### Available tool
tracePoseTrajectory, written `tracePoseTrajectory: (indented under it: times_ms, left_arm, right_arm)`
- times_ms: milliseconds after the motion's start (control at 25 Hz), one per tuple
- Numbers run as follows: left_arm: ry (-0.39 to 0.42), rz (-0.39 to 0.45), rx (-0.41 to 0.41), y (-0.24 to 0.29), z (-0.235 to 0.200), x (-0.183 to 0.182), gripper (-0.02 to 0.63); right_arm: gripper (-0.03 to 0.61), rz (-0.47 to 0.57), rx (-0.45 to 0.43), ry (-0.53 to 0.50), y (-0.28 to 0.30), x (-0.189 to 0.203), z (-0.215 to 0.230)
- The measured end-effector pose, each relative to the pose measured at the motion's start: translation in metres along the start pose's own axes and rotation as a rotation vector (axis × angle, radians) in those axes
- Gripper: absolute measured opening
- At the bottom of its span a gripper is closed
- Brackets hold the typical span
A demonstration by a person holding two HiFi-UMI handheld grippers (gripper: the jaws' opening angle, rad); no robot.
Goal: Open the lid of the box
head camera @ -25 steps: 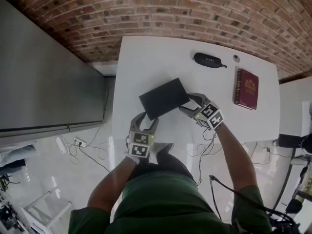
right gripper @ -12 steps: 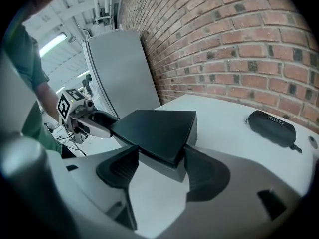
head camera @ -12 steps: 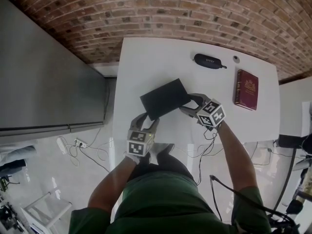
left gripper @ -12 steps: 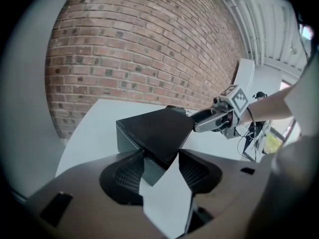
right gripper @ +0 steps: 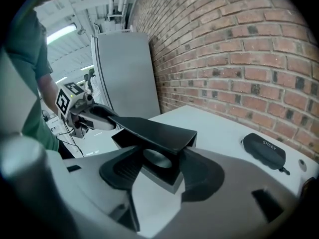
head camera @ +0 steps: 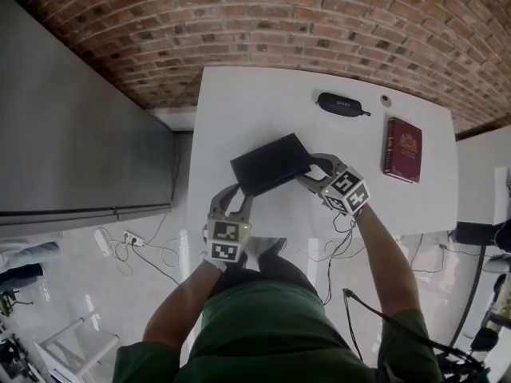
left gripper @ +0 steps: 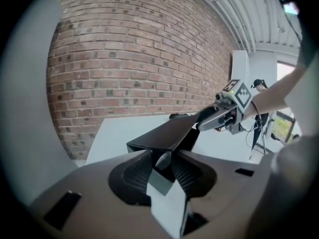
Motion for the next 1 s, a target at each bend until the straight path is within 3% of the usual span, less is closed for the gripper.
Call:
tracePoseTrajectory:
  times_ms: [200, 320, 440, 560, 600, 720, 1000]
  left_arm:
    - [0.033, 0.01, 0.004, -0.004, 0.001, -0.007, 0.117]
    - [0.098, 0.008, -0.012, -0.007, 0.0, -0.011, 0.128]
    - [0.21, 0.007, -0.041, -0.008, -0.004, -0.017, 0.261]
    - [0.268, 0.028, -0.033, -0.007, -0.006, -0.026, 0.273]
    - [0.271, 0.039, -0.026, -0.007, -0.008, -0.031, 0.262]
    - [0.275, 0.066, -0.015, -0.008, -0.012, -0.047, 0.136]
    - [0.323, 0.089, 0.019, -0.004, -0.013, -0.066, 0.104]
  right_arm:
    - [0.219, 0.011, 0.031, -0.01, -0.005, -0.009, 0.007]
    - [0.209, 0.019, 0.052, -0.007, -0.007, -0.016, 0.01]
    - [0.201, 0.028, 0.067, 0.005, -0.009, -0.02, 0.012]
    - [0.201, 0.031, 0.079, 0.003, -0.01, -0.025, 0.014]
    - [0.201, 0.033, 0.083, 0.002, -0.01, -0.028, 0.015]
    - [0.199, 0.04, 0.101, 0.004, -0.01, -0.036, 0.018]
    - [0.199, 0.069, 0.145, 0.029, -0.012, -0.053, 0.023]
Point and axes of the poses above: the fingertips, and each gripper's own axes: y forward along the fingers, z to its right, x out of its underside, the point moved 2 cm from there along -y, backward along the fingers, and after that the axes turned 13 degrees about -y, right-handed, at the moved point
